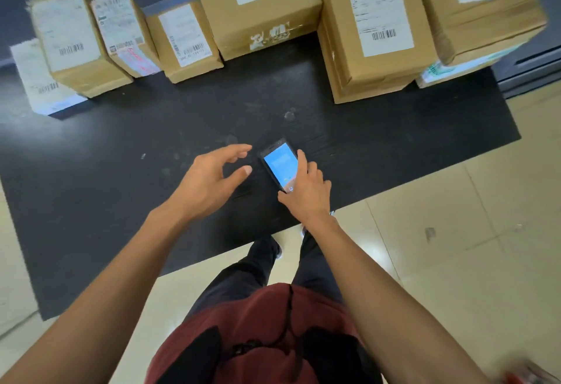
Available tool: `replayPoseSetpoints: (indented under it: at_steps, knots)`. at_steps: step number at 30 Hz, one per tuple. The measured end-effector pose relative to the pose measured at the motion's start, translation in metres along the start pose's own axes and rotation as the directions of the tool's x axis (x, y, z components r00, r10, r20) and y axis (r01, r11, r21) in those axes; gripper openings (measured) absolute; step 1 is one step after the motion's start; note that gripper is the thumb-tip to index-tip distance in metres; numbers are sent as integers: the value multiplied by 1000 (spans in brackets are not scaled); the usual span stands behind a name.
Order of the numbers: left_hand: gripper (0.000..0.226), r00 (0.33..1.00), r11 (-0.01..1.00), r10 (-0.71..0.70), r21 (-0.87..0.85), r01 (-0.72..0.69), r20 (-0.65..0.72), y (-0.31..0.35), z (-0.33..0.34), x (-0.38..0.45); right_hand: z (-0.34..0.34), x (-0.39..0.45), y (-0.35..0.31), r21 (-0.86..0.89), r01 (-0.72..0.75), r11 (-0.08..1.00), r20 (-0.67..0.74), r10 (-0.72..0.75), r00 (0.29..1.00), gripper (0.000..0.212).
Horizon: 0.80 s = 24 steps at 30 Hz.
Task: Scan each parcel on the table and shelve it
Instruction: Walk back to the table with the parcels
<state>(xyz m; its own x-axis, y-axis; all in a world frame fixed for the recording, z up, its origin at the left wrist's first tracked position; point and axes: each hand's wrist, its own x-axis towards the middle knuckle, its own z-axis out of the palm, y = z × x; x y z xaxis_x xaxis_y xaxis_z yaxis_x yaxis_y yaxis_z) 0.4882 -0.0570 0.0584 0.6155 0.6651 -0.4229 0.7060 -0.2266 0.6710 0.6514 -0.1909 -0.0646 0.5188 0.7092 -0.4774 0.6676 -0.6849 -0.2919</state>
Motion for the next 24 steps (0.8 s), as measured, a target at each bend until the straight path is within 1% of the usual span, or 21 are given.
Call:
replayPoseSetpoints:
  at_steps: [4, 7, 11, 14, 20, 24]
  knots:
    - [44, 1000, 1000, -10, -14, 10, 1, 6, 0, 5, -7, 3, 7, 99, -20, 995, 25, 18, 1000, 110]
    - [43, 1000, 999, -9, -31, 9, -2, 12, 2, 12, -22, 5, 15, 182, -43, 982, 5, 42, 999, 109]
    - [43, 1000, 999, 13, -29, -13, 7, 25, 8, 25, -56, 10, 28, 349, -85, 933, 10, 87, 996, 105]
    - [44, 999, 999, 36, -20, -35, 11, 39, 15, 40, -89, 15, 42, 439, -80, 895, -10, 94, 996, 103]
    - [46, 990, 983, 122, 126, -131, 75, 82, 30, 76, -158, 26, 75, 480, -62, 875, -54, 100, 993, 101]
    - [46, 983, 958, 176, 219, -184, 54, 115, 40, 102, -205, 31, 99, 482, -64, 874, -86, 120, 989, 98]
